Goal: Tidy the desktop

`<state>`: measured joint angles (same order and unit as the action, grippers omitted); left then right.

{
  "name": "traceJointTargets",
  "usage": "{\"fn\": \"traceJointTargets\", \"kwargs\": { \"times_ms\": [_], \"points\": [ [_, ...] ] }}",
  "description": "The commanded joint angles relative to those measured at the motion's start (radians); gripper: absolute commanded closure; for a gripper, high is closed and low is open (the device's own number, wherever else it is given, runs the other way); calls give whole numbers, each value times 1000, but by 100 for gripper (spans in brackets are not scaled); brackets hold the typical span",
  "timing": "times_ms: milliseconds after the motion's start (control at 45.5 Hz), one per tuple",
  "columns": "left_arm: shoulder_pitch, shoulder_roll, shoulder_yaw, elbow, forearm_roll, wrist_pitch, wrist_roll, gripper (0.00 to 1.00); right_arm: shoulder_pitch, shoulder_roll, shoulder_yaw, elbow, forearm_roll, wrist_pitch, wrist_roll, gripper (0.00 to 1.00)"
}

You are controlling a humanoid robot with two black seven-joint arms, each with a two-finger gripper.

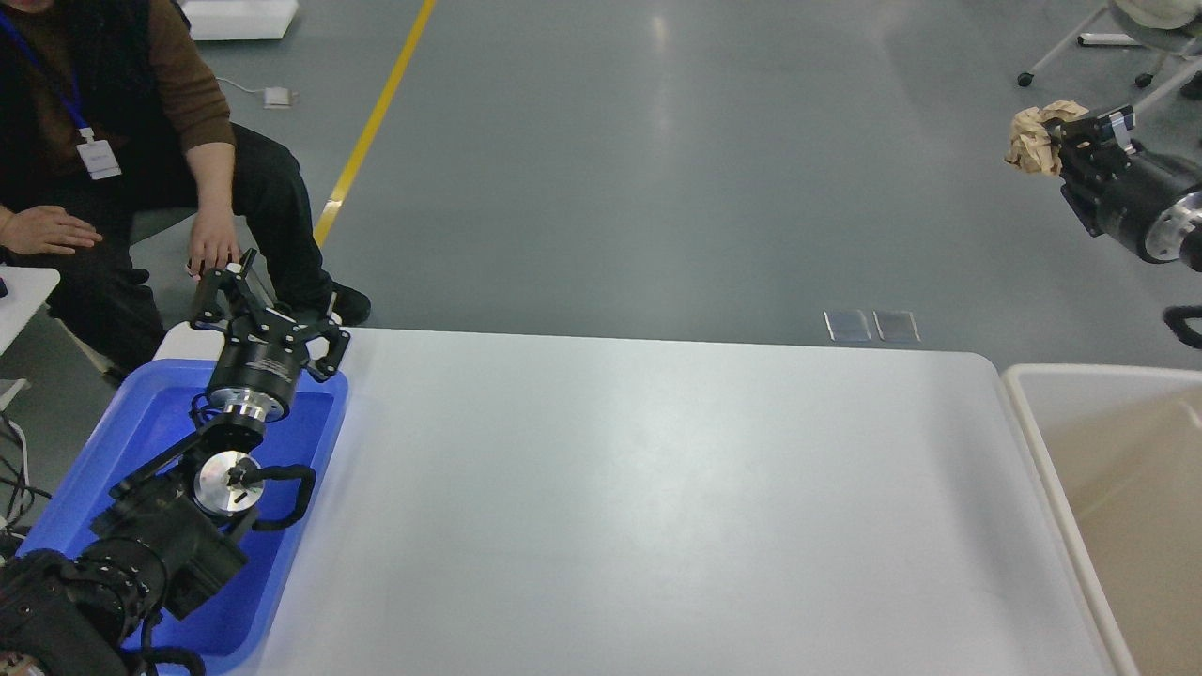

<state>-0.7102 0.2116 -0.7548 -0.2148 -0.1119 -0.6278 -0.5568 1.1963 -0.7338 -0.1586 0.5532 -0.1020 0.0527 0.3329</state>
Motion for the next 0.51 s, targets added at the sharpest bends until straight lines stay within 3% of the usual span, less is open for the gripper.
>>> {"fn": "traceJointTargets", "kwargs": {
  "times_ms": [0,484],
  "points": [
    [0,0,0,0,0,0,0,0,-159,-30,4,-303,80,6,-90,100],
    [0,0,0,0,0,0,0,0,-388,-21,59,-501,169,-14,-164,100]
  ]
}}
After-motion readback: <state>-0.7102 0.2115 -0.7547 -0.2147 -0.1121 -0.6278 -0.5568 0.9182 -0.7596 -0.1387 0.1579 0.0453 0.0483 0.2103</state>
